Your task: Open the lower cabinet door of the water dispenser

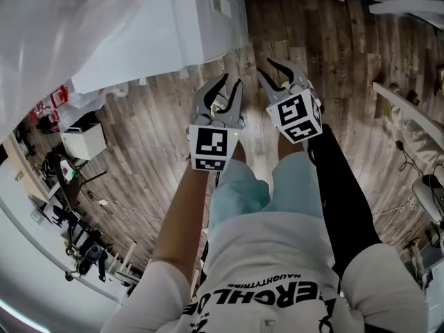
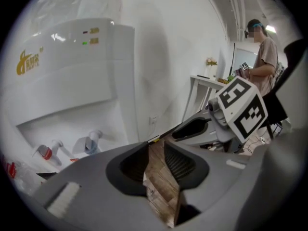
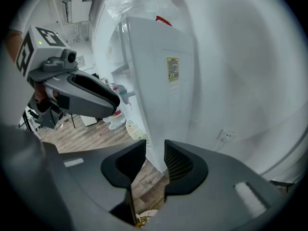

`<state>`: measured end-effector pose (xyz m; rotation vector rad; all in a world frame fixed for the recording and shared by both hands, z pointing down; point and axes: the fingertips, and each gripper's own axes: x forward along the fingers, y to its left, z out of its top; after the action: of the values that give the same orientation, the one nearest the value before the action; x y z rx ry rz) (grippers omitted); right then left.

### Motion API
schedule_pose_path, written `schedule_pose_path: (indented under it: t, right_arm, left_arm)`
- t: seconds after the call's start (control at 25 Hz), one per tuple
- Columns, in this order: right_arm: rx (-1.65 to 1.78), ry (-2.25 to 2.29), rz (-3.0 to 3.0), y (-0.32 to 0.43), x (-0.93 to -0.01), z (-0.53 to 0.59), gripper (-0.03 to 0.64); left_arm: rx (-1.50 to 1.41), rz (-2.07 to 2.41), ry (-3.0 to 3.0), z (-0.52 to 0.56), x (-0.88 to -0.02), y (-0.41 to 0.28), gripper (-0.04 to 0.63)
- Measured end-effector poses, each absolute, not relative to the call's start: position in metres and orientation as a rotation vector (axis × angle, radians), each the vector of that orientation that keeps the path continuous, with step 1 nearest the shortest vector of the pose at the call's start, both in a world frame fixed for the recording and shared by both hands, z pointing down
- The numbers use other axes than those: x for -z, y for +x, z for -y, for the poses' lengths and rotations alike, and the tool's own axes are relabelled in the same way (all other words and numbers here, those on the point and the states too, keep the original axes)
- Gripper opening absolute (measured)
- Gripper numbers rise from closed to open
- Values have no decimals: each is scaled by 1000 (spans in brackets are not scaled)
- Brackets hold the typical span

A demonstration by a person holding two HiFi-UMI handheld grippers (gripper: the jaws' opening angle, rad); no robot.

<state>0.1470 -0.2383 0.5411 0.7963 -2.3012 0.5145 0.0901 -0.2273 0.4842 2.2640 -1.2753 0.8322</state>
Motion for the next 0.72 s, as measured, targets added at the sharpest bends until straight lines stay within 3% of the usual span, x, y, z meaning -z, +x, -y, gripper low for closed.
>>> schedule_pose_path:
  t: [0.72]
  right_arm:
    - [-355, 670, 2240, 133, -634, 233, 117]
  left_arm:
    - [-909, 1243, 2284, 240, -566, 74, 138]
